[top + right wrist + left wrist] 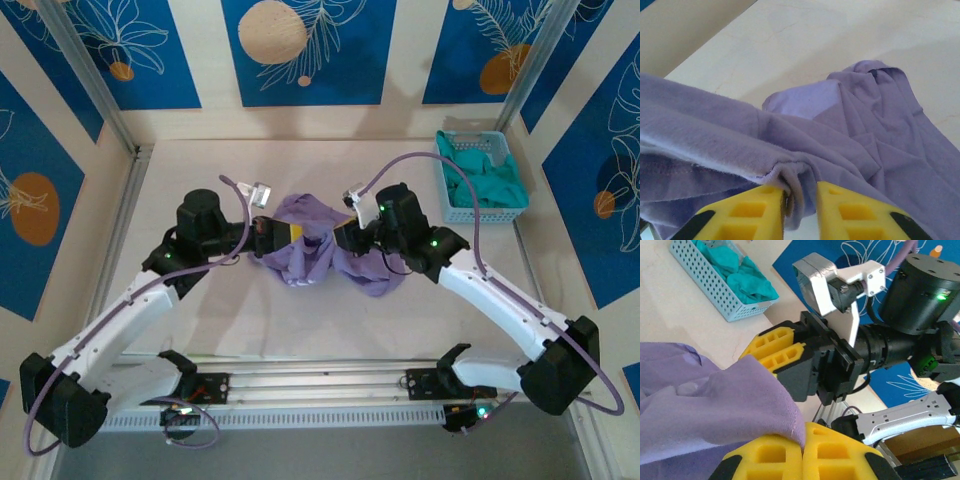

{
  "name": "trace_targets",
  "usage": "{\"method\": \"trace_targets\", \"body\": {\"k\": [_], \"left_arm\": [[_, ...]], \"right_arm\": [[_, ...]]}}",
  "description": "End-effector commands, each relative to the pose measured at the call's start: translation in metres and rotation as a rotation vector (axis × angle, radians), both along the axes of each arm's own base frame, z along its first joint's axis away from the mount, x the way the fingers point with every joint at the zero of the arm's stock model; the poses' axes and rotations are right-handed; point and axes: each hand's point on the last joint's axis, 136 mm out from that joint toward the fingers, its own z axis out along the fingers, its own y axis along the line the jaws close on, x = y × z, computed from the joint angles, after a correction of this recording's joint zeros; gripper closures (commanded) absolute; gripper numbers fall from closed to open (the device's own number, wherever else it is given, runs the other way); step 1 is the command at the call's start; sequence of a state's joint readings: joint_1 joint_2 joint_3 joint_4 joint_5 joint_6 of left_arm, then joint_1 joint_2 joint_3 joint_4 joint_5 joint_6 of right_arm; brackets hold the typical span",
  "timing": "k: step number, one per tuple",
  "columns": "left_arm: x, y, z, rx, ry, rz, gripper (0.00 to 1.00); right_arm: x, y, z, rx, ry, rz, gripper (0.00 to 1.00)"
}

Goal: Fold the inside-out t-shirt

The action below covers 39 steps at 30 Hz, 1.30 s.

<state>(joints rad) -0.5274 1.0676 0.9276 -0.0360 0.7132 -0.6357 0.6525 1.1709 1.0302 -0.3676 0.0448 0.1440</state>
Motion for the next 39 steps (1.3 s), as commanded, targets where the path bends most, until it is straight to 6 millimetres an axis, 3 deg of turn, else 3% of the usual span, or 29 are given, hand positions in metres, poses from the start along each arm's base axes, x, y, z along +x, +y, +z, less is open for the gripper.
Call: {"method": "trace_targets", "body": {"k": [1,5,9,13,18,21,23,25,27,33,39], "left_arm": [[0.005,0.000,0.010,-0.026,-0.008,0.009,1.00],[0.007,-0.001,0.009,-0.025,-0.002,0.013,1.00],[0.008,-0.001,0.008,-0.023,-0.001,0.016,1.00],[0.007,0.000,0.008,-0.023,-0.002,0.020,1.00],[0.006,0.000,0.007,-0.019,-0.003,0.019,1.00],[0.005,0.001,0.007,-0.018,-0.010,0.020,1.00],[0.004,0.003,0.007,-0.011,-0.021,0.025,1.00],[0.006,0.007,0.003,0.020,-0.035,0.052,1.00],[0.012,0.015,-0.006,0.074,-0.049,0.109,1.00],[0.044,0.049,-0.034,0.281,-0.091,0.339,1.00],[0.068,0.080,-0.056,0.450,-0.126,0.517,0.96]], "right_arm": [[-0.016,-0.006,0.009,-0.061,-0.117,0.039,0.70],[-0.032,0.000,0.017,-0.080,-0.247,0.087,0.69],[-0.052,0.021,0.025,-0.049,-0.332,0.193,0.78],[-0.063,0.042,0.026,-0.028,-0.370,0.270,0.77],[-0.045,0.051,0.021,-0.064,-0.351,0.215,0.61],[-0.036,0.056,0.009,-0.085,-0.311,0.202,0.58],[-0.028,0.055,0.004,-0.084,-0.278,0.174,0.67],[-0.025,0.051,0.004,-0.058,-0.236,0.167,0.87],[-0.035,0.050,0.010,0.029,-0.191,0.224,0.95],[-0.071,0.053,0.035,0.306,-0.054,0.444,1.00],[-0.070,0.049,0.055,0.473,-0.001,0.503,1.00]]}}
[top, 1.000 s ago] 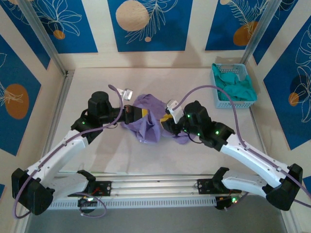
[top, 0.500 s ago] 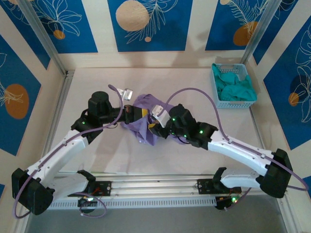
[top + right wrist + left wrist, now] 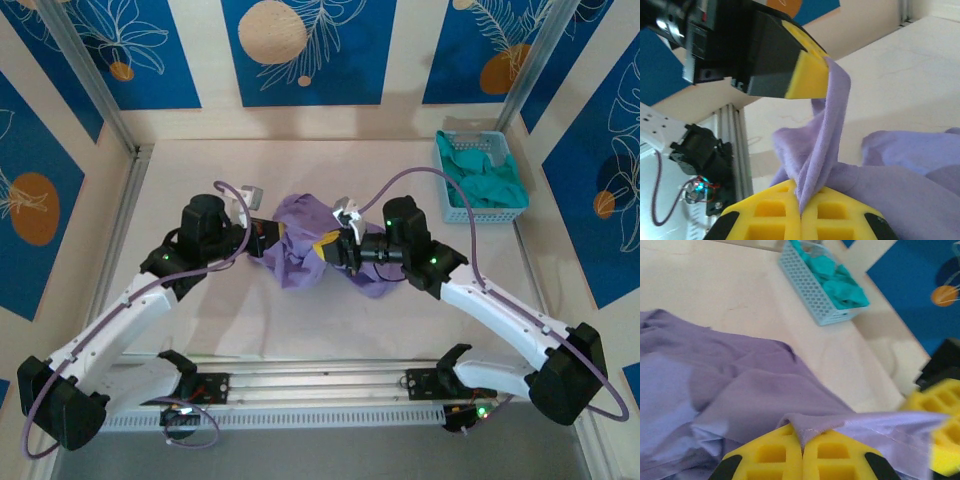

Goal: Fold the inside-out t-shirt

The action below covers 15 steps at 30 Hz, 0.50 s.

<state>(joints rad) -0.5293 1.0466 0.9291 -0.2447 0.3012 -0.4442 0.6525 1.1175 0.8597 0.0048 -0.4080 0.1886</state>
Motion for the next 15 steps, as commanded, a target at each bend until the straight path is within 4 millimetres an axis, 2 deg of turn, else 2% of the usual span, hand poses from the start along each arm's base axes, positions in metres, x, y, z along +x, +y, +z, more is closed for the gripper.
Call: {"method": "trace_targets", "body": {"k": [1,3,6,9,12,15], "left_arm": [[0.026,0.036,-0.011,0.162,-0.052,0.189,0.95],[0.023,0.035,-0.015,0.172,-0.043,0.170,0.87],[0.013,0.032,-0.023,0.181,-0.020,0.132,0.69],[-0.001,0.036,-0.028,0.210,-0.015,0.131,0.58],[-0.020,0.030,-0.022,0.214,-0.067,0.089,0.53],[-0.041,0.005,-0.005,0.110,-0.164,-0.057,0.52]], "right_arm": [[-0.013,0.003,0.025,0.138,0.053,0.117,1.00],[-0.005,0.004,0.023,0.139,0.077,0.096,1.00],[0.005,0.006,0.019,0.145,0.108,0.059,1.00],[0.014,0.007,0.015,0.155,0.133,0.027,1.00],[0.018,0.009,0.011,0.154,0.150,0.018,1.00],[0.019,0.009,0.010,0.150,0.152,0.034,1.00]]}}
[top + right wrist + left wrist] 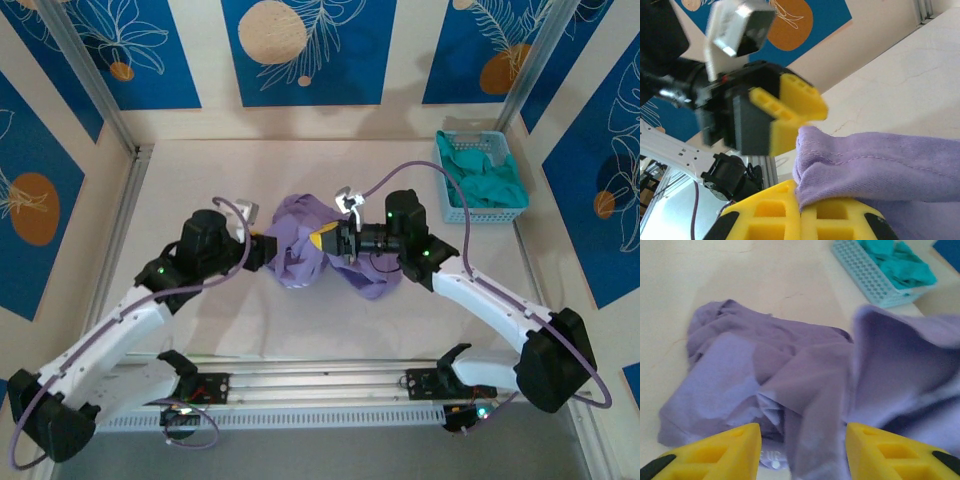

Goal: Fold the inside-out t-shirt

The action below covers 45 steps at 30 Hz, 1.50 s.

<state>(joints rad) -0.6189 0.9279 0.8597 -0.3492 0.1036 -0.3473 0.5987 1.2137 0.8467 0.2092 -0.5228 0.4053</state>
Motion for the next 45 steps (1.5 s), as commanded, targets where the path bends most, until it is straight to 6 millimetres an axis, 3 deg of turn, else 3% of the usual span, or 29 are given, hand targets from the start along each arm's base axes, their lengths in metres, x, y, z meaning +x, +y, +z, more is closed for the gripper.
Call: {"method": "trace_targets", "body": {"k": [1,6,12,15,21,34,38,41,45], "left_arm": [[-0.022,-0.022,0.020,-0.089,-0.102,-0.159,0.52],[-0.035,-0.056,0.032,-0.195,-0.118,-0.353,0.54],[-0.031,-0.073,0.052,-0.270,-0.166,-0.421,0.57],[-0.030,-0.080,0.053,-0.277,-0.143,-0.450,0.58],[-0.024,-0.086,0.045,-0.272,-0.101,-0.454,0.65],[-0.023,-0.096,0.058,-0.328,-0.112,-0.492,0.93],[-0.021,-0.094,0.060,-0.335,-0.099,-0.468,1.00],[-0.015,-0.089,0.063,-0.358,-0.058,-0.395,1.00],[-0.010,-0.089,0.068,-0.424,-0.002,-0.319,1.00]], "right_arm": [[-0.001,0.000,0.005,0.027,-0.002,0.032,1.00],[-0.012,-0.004,0.005,0.004,-0.033,0.113,1.00],[-0.016,-0.016,0.001,-0.012,-0.052,0.130,1.00],[-0.017,-0.019,0.003,-0.007,-0.057,0.129,1.00],[-0.018,-0.022,0.004,-0.004,-0.062,0.121,1.00],[-0.018,-0.027,-0.003,-0.019,-0.059,0.104,1.00],[-0.003,-0.032,-0.010,-0.077,-0.023,0.002,1.00],[0.027,-0.049,-0.020,-0.192,0.051,-0.235,0.86],[0.020,-0.054,-0.028,-0.253,-0.030,-0.347,0.66]]}}
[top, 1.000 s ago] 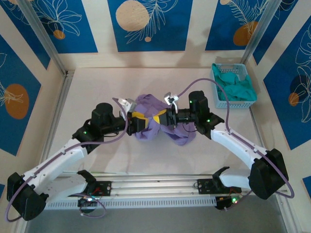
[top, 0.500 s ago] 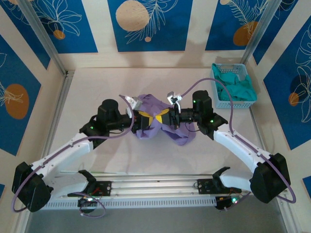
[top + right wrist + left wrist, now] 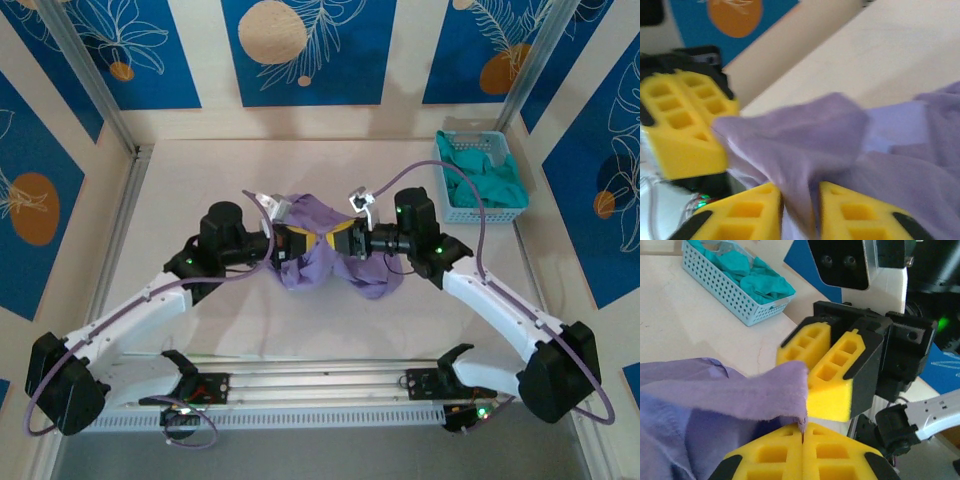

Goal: Fold the inside-out t-shirt

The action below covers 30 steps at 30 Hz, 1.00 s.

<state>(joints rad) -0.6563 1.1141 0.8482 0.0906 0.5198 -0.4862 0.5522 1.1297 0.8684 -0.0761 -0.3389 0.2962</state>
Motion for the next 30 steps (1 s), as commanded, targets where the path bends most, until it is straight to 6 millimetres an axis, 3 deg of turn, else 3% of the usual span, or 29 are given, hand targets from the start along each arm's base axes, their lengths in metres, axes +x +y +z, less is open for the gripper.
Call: {"method": "trace_targets", "body": {"k": [1,6,11,14,18,21,24,30], "left_arm": [[0.004,-0.001,0.032,-0.093,0.026,0.064,1.00],[0.000,-0.010,0.034,-0.087,0.038,0.076,1.00],[-0.005,-0.016,0.038,-0.077,0.042,0.070,1.00],[-0.009,-0.017,0.039,-0.077,0.040,0.063,1.00],[-0.011,-0.015,0.037,-0.066,0.036,0.064,1.00],[-0.015,-0.015,0.041,-0.082,0.019,0.046,1.00],[-0.019,-0.016,0.046,-0.106,0.001,0.025,1.00],[-0.010,-0.023,0.051,-0.167,0.006,0.066,1.00]], "right_arm": [[-0.004,-0.012,-0.006,-0.076,-0.081,-0.143,0.61],[-0.031,0.009,-0.013,-0.021,-0.176,-0.070,0.48],[-0.027,0.022,-0.025,-0.060,-0.192,-0.086,0.47],[-0.016,0.021,-0.027,-0.096,-0.195,-0.128,0.61],[-0.014,0.018,-0.020,-0.090,-0.217,-0.117,0.89],[0.000,0.000,-0.023,-0.152,-0.187,-0.193,1.00],[0.016,-0.023,-0.031,-0.253,-0.131,-0.287,0.98],[0.021,-0.034,-0.026,-0.320,-0.115,-0.323,0.82]]}}
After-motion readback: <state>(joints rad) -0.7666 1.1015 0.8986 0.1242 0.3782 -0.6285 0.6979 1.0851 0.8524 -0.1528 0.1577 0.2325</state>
